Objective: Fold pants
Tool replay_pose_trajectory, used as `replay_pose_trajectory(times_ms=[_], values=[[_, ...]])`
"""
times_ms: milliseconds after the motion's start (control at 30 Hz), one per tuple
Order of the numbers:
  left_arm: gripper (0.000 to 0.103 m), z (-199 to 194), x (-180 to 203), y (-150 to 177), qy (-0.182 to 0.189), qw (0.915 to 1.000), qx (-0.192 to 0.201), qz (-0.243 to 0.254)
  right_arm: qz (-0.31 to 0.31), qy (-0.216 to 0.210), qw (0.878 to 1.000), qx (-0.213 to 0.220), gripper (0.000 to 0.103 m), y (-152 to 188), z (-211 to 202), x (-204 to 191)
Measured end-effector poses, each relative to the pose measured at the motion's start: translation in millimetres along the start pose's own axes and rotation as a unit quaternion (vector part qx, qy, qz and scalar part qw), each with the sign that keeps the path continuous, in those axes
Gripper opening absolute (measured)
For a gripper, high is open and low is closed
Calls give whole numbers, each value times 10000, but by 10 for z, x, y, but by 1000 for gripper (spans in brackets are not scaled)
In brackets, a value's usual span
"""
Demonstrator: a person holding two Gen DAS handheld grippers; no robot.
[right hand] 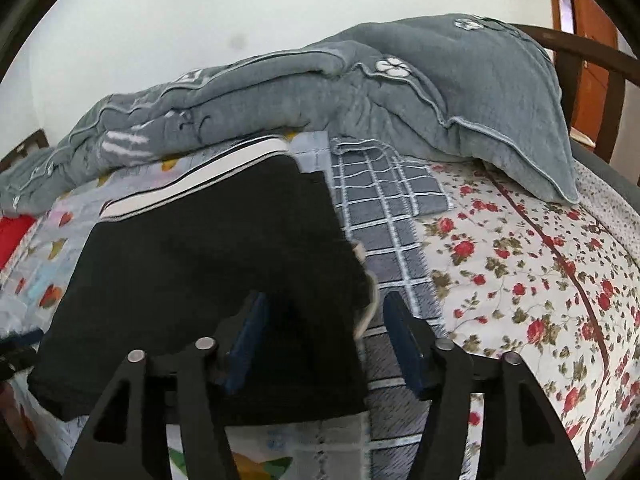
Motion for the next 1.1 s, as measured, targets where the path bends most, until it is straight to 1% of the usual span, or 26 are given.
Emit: replay_pose_trajectory(times_ms=[67,100,133,167,200,233,267,300,333,367,433,500,600,700,800,833,933,967,1000,1033,1067,1100], values=[[83,96,-7,-14,304,9989,-24,-367,200,-240,9993,-209,62,75,119,2],[82,124,-27,-27,357,9981,-38,-502,418,-395,9980,-277,62,122,165,10],[79,155,-39,-48,388,9972,-54,-632,580,-559,9960,-381,61,158,191,-4],[74,194,-55,-75,439,9959,-91,-786,688,-739,9935,-534,57,201,220,-41],[72,217,-63,-92,488,9946,-134,-901,743,-862,9916,-615,51,228,233,-81],[62,241,-74,-109,537,9931,-173,-1023,770,-903,9909,-628,50,238,233,-125],[45,265,-108,-133,575,9912,-220,-1175,696,-818,9924,-602,49,235,221,-165],[37,268,-142,-143,590,9902,-237,-1246,541,-678,9946,-567,48,226,193,-221],[27,265,-166,-155,660,9894,-259,-1270,470,-627,9954,-547,48,220,175,-258],[20,231,-193,-178,745,9894,-236,-1224,425,-576,9960,-542,46,217,147,-303],[17,141,-258,-237,768,9907,-116,-1115,418,-579,9958,-580,46,226,96,-392],[16,26,-370,-310,710,9919,-4,-1056,448,-694,9946,-623,43,238,48,-516],[16,-154,-623,-382,668,9914,97,-1125,369,-839,9936,-662,41,290,-32,-808],[16,-411,-966,-431,496,9920,270,-1133,334,-1141,9904,-702,41,361,-74,-1256],[16,-721,-1386,-474,196,9916,431,-1207,271,-1509,9853,-756,41,454,-106,-1701],[16,-846,-1558,-484,64,9910,465,-1251,227,-1681,9823,-793,41,497,-106,-1915],[17,-1085,-1929,-507,-290,9890,501,-1365,70,-2077,9740,-899,41,581,-83,-2409],[21,-1167,-2074,-510,-464,9869,512,-1460,33,-2167,9718,-926,41,584,-73,-2521],[23,-1211,-2183,-501,-623,9854,488,-1510,16,-2231,9703,-935,38,584,-65,-2616],[28,-1256,-2291,-484,-887,9830,459,-1538,19,-2278,9690,-951,35,580,-61,-2699],[36,-1301,-2404,-470,-1229,9799,461,-1505,-1,-2287,9689,-945,31,567,-69,-2739],[41,-1331,-2449,-468,-1357,9789,480,-1454,-26,-2272,9698,-889,24,539,-86,-2747]])
Point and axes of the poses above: each gripper's, at about its wrist camera, not at the fingertips, and z roughly the way its jaws point, x to its right, y to its underside, the point moved 9 cm from there along z, roughly the way its jaws point, and after that the axes turned 7 degrees about x, right-handed, at the moved point
